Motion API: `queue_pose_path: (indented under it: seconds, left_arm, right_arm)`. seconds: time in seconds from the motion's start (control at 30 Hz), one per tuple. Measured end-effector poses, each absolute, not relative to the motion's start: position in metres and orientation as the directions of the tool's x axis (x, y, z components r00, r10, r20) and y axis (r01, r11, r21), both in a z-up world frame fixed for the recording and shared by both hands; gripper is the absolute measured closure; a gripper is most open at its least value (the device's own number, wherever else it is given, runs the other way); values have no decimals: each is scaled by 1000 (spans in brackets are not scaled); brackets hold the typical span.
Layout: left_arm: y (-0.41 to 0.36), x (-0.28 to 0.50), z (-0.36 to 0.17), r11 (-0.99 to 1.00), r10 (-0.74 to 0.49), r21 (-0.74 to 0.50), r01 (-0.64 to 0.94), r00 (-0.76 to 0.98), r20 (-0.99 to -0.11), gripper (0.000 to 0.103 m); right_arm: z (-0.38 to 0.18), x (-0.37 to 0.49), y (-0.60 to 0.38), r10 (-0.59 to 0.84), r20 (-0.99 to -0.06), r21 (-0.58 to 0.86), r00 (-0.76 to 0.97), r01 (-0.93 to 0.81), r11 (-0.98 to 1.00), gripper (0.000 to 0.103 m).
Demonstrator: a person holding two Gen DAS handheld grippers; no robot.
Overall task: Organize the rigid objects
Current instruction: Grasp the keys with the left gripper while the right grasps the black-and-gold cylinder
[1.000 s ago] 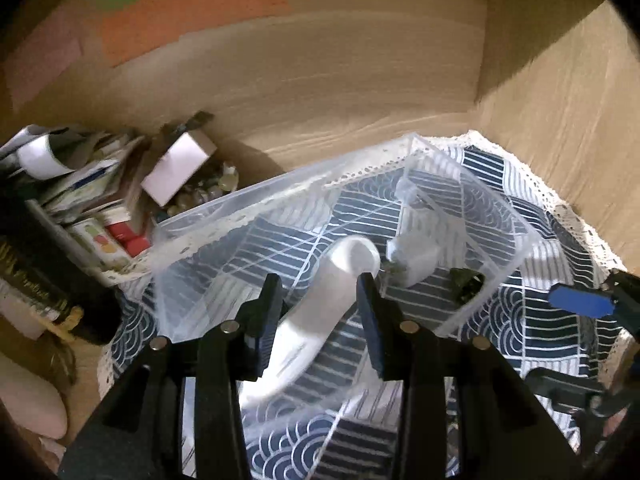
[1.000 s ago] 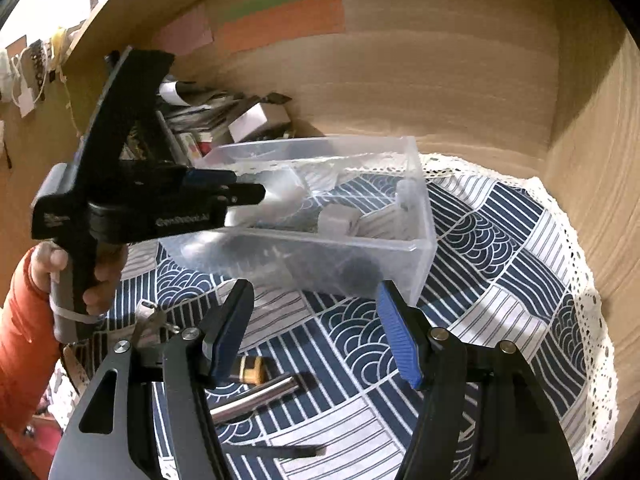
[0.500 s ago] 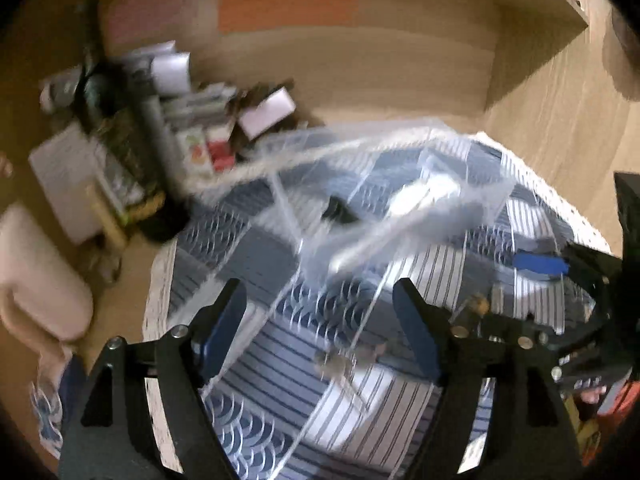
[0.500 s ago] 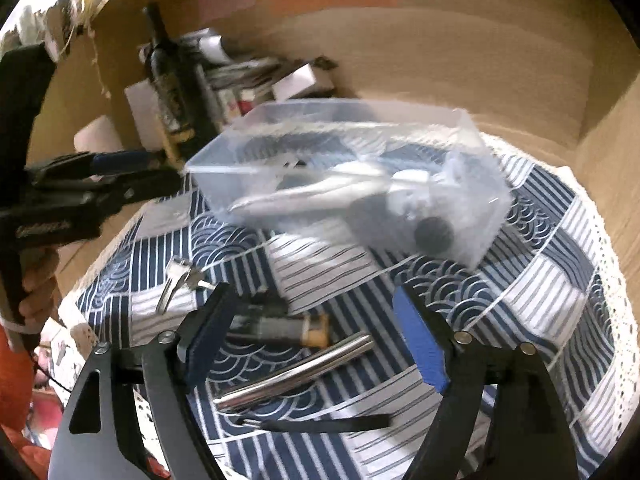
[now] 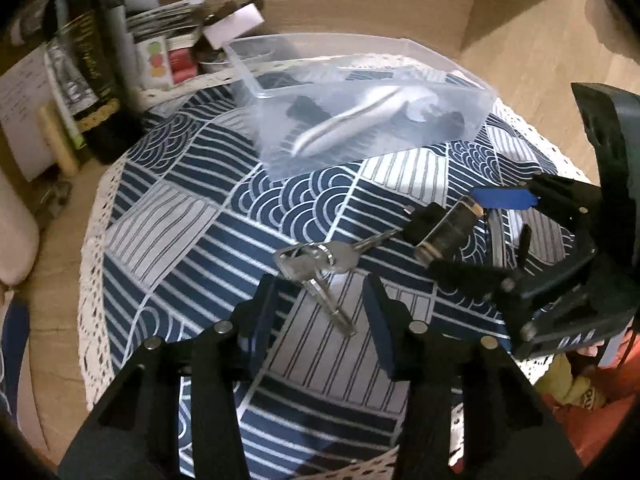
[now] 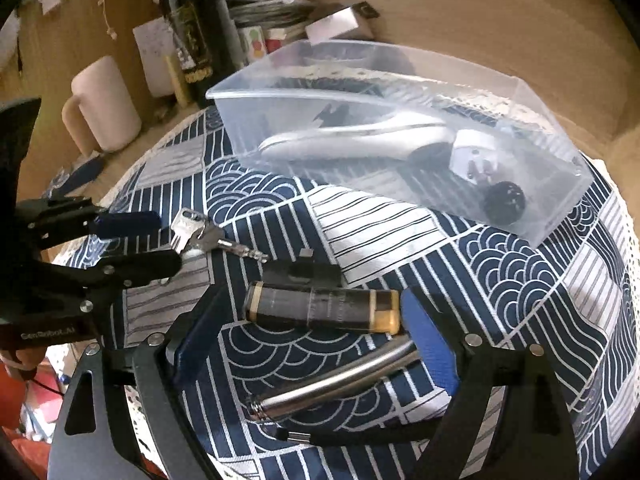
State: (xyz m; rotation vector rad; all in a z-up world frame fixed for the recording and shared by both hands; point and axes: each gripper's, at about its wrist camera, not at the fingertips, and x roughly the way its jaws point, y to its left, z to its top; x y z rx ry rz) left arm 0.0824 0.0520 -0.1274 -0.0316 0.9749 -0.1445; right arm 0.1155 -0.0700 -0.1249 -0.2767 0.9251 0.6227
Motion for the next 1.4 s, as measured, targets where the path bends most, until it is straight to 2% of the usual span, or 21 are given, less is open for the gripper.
queue_pose_path:
  seconds: [0.1,0.2,0.23,0.27,0.33,0.6,1.1,1.4]
  left_arm:
    - [50,88,-134,991,-125,-81,103,552,-824,64]
    - [46,89,-135,996,-88,-54,76,577,-812,74]
    - [45,90,-135,996,-84,-51,73,583,-808,80]
    - [44,90,-136,997,-77,-46,68,587,-806,93]
    - [45,91,-135,996,-90,-61,70,588,-804,102]
    - [58,82,-123,992,-121,-122,40,621,-775,102]
    - [72,74,-61,996,-62,-92,0,741,-668,102]
    - [83,77,-85,991,-92,-135,-13,673,-734,102]
  right_arm:
    - [-132,113,-64,345,-826,-3,446,-615,789,18]
    - [-130,113,-63,334,-821,-19,463,-607,794,22]
    - [-131,114,-63,336,-821,-15,462,-606,796,22]
    - [-131,116,-64,338,-821,-9,460,-603,798,22]
    - [-130,117,-67,335,-819,-6,466,-592,806,22]
    - [-112,118,-85,347,-784,5,515,-553,833,22]
    - [-60,123,-107,400,-668,27,627,-517,856,23]
    - [-59,128,-118,419,-660,63,623,-510,858,22]
